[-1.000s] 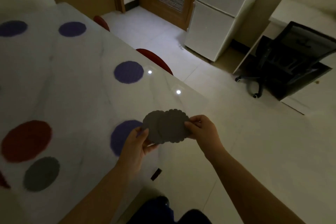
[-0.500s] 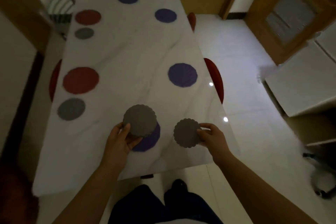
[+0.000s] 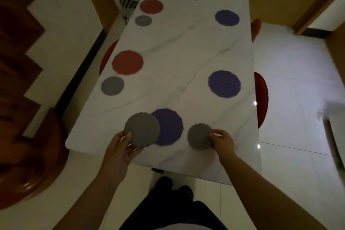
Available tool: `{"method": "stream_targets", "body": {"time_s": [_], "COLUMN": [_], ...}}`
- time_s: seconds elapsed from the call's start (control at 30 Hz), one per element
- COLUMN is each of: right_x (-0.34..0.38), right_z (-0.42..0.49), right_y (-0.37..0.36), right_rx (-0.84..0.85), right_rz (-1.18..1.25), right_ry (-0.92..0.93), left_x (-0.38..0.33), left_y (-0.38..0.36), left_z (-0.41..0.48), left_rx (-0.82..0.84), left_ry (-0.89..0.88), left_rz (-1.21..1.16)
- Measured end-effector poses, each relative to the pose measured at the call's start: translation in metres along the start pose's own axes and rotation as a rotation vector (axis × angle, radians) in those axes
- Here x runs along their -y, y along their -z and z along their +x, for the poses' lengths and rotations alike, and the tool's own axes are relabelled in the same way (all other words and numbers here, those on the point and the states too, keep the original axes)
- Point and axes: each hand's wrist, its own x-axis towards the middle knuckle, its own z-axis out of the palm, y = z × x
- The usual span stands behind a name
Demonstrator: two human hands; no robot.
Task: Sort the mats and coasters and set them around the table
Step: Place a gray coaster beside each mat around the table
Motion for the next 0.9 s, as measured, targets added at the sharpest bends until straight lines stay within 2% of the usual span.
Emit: {"method": "stream_targets", "body": {"time_s": [0.37, 0.5, 0.63, 0.9], "right_x": [0.001, 0.002, -0.001, 0.010], "right_z": [0.006, 0.006, -0.003, -0.010], "right_y": [-0.007, -0.006, -0.001, 0.054], "right_rx": [-0.029, -0.131, -0.166, -0.138], "right_rz": [-0.294, -0.398, -0.246, -0.059], "right_ry": [0.102, 0.117, 0.084, 0.294], "left_x": [-0.001, 0.000, 0.003, 0.040], "left_y": [-0.008, -0.011, -0.025, -0.124], "left_z": [0.016, 0.023, 0.029, 0.024], "left_rx": [0.013, 0.030, 0.078, 0.213], "left_ry": [0.036, 0.060, 0.108, 0.148], "left_rz": [0.019, 0.036, 0.076, 0.181]}}
